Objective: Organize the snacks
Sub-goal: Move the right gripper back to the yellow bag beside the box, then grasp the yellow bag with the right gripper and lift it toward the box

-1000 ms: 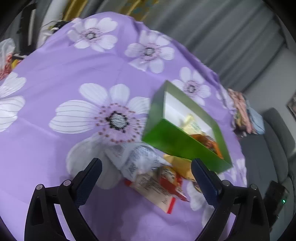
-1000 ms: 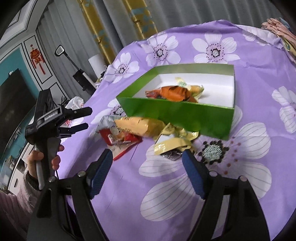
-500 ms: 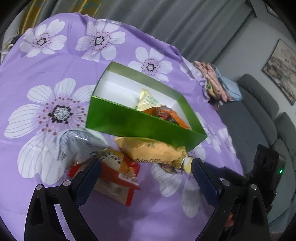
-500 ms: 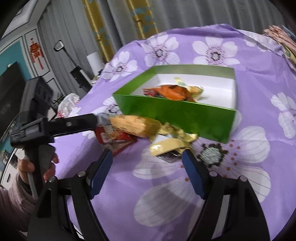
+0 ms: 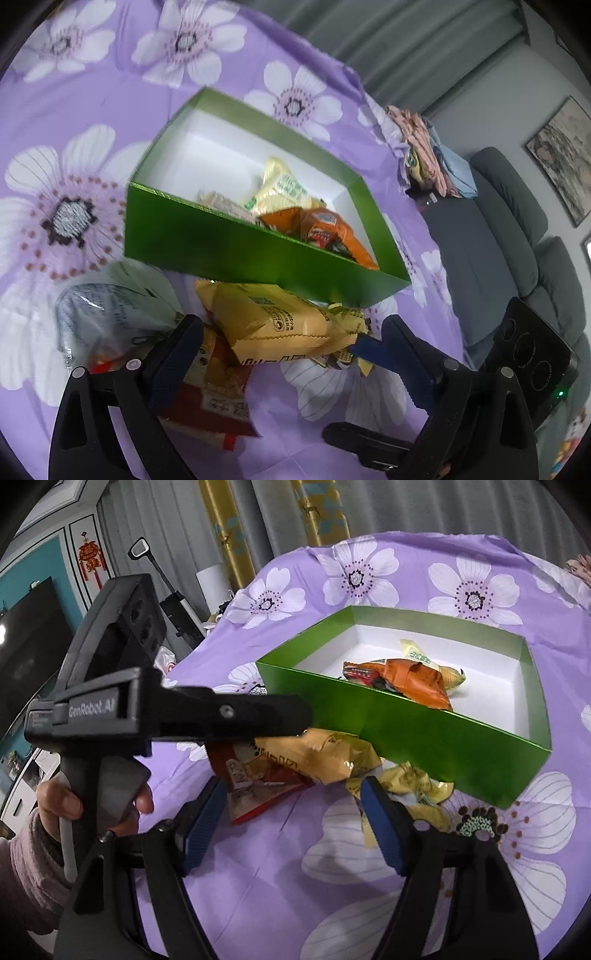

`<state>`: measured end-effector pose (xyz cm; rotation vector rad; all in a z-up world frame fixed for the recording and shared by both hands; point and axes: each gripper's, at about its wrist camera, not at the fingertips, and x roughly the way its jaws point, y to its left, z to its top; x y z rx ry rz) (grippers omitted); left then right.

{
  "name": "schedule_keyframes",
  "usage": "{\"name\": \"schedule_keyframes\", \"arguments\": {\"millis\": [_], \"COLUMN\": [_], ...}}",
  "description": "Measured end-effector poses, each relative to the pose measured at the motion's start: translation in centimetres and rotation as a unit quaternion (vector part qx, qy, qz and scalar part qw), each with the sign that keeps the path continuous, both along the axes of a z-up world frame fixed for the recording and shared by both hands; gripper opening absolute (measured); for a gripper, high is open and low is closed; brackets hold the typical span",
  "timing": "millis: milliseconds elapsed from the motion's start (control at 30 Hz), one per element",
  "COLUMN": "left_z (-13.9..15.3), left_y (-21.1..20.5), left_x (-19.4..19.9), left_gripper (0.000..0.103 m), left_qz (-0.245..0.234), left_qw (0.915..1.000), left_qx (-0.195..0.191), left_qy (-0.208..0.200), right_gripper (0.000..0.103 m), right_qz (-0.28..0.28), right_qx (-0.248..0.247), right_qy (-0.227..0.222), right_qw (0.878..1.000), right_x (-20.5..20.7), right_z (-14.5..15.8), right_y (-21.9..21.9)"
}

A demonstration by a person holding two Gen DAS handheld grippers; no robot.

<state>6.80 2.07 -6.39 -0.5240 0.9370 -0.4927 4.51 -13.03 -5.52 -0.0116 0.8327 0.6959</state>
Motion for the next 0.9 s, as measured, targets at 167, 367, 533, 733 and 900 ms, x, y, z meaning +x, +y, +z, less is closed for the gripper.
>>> {"name": "schedule_keyframes", "arguments": {"millis": [167,367,533,733,900], "left_z": [-0.2,-0.6,-0.9,-1.2,-1.0], "left_y": [-0.5,-0.6,-1.1,-0.6,-0.9], "left_x": [0.2,0.4,0.4,0.4,0.0], "left_gripper": [0.096,0.088,0.082,0.066,0.064], "left_qz": [0.0,0.002,-0.009,0.003,0.004], "left_qw": [1.0,0.9998,0.9995,0.9995,0.9989], "left_qx": [0.006,0.02,0.027,0.031,0.046], "left_qy": [0.001,0.006,0.011,0.01,0.002], "right_gripper": [0.071,0.059,0.047,0.037,0.036], "right_qz": [0.003,0.004,0.009,0.002,0.004], "right_qx": [-0.014,-0.03,-0.047,-0.037,-0.045], "right_qy": [-0.001,0.001,0.004,0.002,-0.008], "right_qw": [1.0,1.0,0.999,0.999,0.999], "right_x": [0.9,1.7,1.7,1.8,1.3], "right_z": [-0.4,-0.8,-1.2,-1.2,-1.1], "right_y": [0.8,1.3,1.5,1.1,1.3]}}
